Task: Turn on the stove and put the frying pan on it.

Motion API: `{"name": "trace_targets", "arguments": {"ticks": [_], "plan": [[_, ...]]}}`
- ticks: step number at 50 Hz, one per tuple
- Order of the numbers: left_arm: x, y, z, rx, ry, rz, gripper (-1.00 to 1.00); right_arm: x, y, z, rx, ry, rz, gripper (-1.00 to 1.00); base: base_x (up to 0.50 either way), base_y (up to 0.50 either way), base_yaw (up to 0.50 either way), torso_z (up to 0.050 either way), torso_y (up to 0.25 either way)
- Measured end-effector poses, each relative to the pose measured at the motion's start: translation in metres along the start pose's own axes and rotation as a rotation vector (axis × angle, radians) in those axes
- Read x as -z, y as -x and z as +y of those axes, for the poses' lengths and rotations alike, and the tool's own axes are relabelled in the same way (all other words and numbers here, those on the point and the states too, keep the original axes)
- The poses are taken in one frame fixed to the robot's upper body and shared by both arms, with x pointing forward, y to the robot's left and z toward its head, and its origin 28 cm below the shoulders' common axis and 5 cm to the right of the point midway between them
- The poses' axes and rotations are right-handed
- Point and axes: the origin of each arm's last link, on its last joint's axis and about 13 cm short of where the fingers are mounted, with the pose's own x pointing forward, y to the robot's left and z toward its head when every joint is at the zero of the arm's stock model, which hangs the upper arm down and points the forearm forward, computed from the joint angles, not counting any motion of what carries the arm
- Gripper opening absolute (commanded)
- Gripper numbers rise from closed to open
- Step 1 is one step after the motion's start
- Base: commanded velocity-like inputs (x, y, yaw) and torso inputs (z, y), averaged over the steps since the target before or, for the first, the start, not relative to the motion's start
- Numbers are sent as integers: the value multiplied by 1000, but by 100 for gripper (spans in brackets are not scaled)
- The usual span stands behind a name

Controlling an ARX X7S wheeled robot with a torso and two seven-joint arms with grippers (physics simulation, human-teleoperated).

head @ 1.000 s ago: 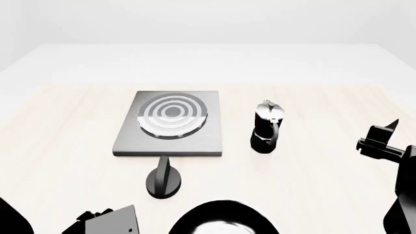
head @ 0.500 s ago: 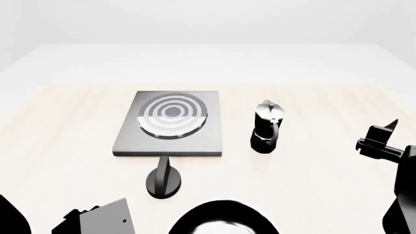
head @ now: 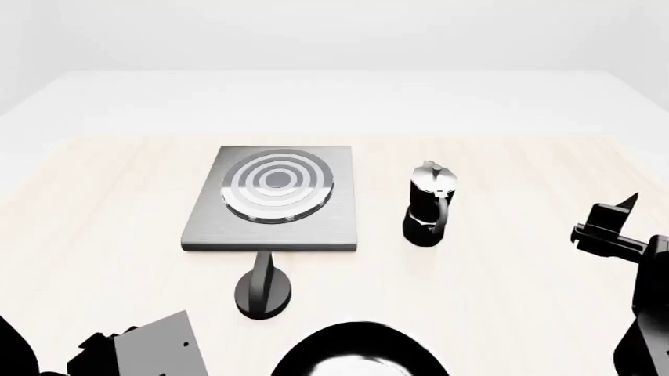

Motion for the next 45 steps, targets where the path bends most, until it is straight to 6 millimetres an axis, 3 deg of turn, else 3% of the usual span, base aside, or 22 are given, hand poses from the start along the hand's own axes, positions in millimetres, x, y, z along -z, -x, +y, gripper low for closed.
{"name": "trace_targets", "arguments": {"ticks": [24, 45], "plan": [[-2, -2, 14, -88, -4, 40, 100, 2, 0, 1, -1, 0, 3, 100, 0, 0, 0, 0, 0], [-7, -21, 26, -41, -51, 44, 100, 3, 1, 1, -2, 1, 1, 100, 0, 0, 0, 0, 0]]}}
